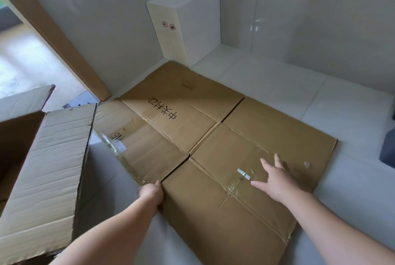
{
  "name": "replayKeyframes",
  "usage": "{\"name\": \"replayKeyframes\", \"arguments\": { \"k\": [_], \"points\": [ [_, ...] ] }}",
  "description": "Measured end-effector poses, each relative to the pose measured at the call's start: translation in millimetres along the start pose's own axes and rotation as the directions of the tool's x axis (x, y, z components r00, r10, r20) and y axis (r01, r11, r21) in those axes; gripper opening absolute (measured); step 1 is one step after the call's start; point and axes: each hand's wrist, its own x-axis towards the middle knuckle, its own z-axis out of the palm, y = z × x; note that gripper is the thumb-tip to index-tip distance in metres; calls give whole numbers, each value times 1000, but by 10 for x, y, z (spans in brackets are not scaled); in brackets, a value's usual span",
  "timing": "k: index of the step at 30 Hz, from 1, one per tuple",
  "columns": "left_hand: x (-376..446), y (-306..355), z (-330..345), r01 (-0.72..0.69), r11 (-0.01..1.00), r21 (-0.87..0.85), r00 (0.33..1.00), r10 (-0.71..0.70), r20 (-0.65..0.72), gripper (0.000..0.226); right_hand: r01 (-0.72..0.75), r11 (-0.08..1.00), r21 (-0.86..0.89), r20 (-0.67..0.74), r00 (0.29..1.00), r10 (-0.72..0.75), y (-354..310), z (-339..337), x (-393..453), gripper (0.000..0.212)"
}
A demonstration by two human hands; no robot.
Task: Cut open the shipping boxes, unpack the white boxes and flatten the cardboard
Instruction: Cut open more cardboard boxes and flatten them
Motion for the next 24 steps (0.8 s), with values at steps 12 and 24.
{"name": "replayKeyframes", "arguments": {
  "k": [12,24],
  "points": [
    [50,276,-206,-334,338,880,892,414,180,49,88,991,-101,-42,995,-92,-407,-267,166,69],
    [-449,512,-2110,-455,545,704,622,761,-186,42,496,856,-148,56,868,-493,-2252,-507,-299,66]
  ]
}}
